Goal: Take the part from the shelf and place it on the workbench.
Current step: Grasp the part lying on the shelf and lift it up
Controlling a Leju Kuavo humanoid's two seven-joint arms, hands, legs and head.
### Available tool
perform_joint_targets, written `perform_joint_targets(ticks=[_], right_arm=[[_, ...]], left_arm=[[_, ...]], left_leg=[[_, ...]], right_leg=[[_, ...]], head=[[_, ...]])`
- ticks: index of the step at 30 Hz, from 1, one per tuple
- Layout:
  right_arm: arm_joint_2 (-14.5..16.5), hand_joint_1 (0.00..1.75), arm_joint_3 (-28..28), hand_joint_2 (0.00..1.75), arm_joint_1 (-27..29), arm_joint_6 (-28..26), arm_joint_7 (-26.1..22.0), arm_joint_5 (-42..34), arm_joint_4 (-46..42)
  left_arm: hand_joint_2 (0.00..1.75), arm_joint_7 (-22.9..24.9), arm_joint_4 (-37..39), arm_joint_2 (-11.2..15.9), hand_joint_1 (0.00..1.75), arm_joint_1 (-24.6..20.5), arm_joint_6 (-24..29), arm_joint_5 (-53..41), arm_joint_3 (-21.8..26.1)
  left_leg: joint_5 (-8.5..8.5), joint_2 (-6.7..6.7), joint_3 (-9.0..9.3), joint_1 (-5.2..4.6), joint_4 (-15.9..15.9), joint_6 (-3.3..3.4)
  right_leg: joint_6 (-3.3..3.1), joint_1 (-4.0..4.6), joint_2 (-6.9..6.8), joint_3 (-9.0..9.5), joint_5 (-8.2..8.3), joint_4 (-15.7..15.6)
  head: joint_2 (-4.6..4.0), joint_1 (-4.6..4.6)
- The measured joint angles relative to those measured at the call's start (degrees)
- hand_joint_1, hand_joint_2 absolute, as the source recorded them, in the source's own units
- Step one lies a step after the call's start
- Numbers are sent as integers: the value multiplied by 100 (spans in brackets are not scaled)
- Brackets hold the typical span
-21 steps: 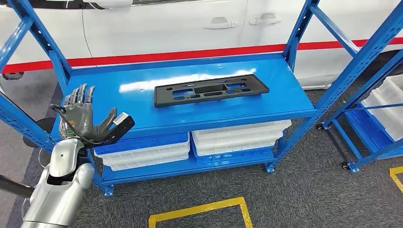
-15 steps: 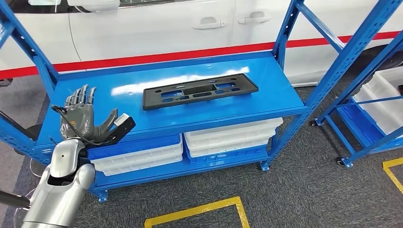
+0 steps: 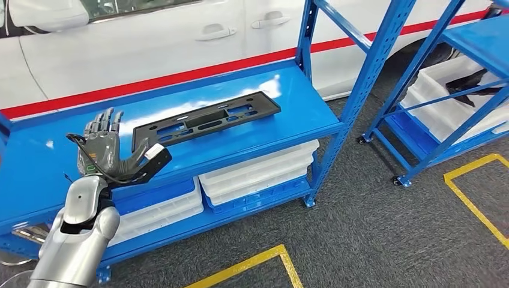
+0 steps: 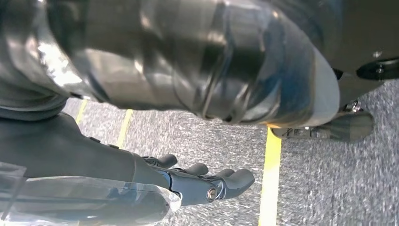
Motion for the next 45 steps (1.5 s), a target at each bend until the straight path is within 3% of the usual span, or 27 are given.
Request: perform_joint_targets(ticks=[1, 3, 5, 7, 9, 10, 11, 13, 15, 16, 20, 30, 38, 45], right_arm=[[9, 0, 0, 0, 0, 0, 1, 1, 3], [16, 0, -2, 0, 3, 0, 4, 3, 5], [15, 0, -5, 0, 4, -1, 7, 7, 6], [3, 0, -10, 0, -3, -2, 10, 12, 5], [-6, 0, -21, 0, -8, -4, 12, 16, 5], [-9, 0, -25, 0, -7, -14, 10, 22, 5], [-12, 0, -28, 0, -2, -26, 8, 30, 5], [-21, 0, -29, 0, 6, -52, 1, 53, 5], [-26, 0, -29, 0, 3, -62, -5, 71, 5], [-25, 0, -29, 0, 2, -64, -9, 76, 6], [-21, 0, -30, 0, 7, -59, -16, 90, 7], [-21, 0, -33, 0, 6, -52, -5, 104, 7], [-21, 0, -33, 0, 6, -52, -5, 104, 7], [-21, 0, -38, 0, 5, -57, -2, 107, 7]], left_arm=[[0, 0, 2, 1, 0, 0, 2, 3, -1], [0, 3, 5, -10, 0, -5, 10, 12, -3], [0, 10, 5, -33, 0, -15, 24, 18, -4], [0, 26, 8, -50, 0, -11, 37, 15, -5], [0, 60, 15, -54, 0, 22, 44, 3, -7], [0, 85, 19, -59, 0, 45, 45, -5, -8], [0, 103, 22, -67, 0, 61, 46, -13, -10], [0, 133, 23, -89, 0, 67, 49, -20, -13], [0, 147, 23, -101, 0, 56, 53, -19, -13], [0, 154, 24, -105, 0, 53, 57, -18, -13], [0, 196, 26, -114, 0, 52, 66, -15, -13], [0, 243, 44, -115, 0, 58, 65, 21, -13], [0, 243, 65, -115, 0, 57, 65, 26, -13], [0, 232, 97, -115, 0, 57, 45, 101, -13]], left_leg=[[16, -74, 47, -11, -110, 17], [39, 20, 84, -22, -179, 14], [88, 158, 149, 4, -299, 45], [118, 307, 189, 13, -372, 72], [110, 454, 185, 7, -372, 76], [103, 524, 183, 7, -369, 70], [96, 587, 182, 7, -363, 61], [73, 689, 186, 6, -339, 26], [41, 747, 187, -18, -311, -29], [12, 763, 185, -38, -292, -39], [-1, 773, 200, -60, -293, 78], [40, 770, 226, -38, -346, -107], [39, 767, 221, -60, -338, -116], [-4, 765, 175, -77, -249, -49]], right_leg=[[33, -25, 59, -24, 9, 1], [119, -62, 169, -52, 34, -21], [191, -41, -18, -103, -42, 79], [250, -31, -369, -357, -336, 589], [300, -53, -508, -710, -622, 1262], [318, -67, -529, -791, -637, 1411], [331, -78, -546, -753, -546, 1343], [327, -86, -647, -362, -189, 626], [265, -55, -751, -23, 28, 5], [232, -51, -775, 38, 53, -117], [178, -37, -733, 48, 58, -128], [118, -19, -732, 30, 41, -105], [124, -25, -733, 31, 45, -105], [167, -61, -739, 30, 65, -104]], head=[[0, 0], [0, -1], [0, 3], [0, 7], [0, 9], [0, 8], [0, 9], [0, 8], [0, 8], [0, 7], [0, 6], [0, 5], [0, 5], [0, 5]])
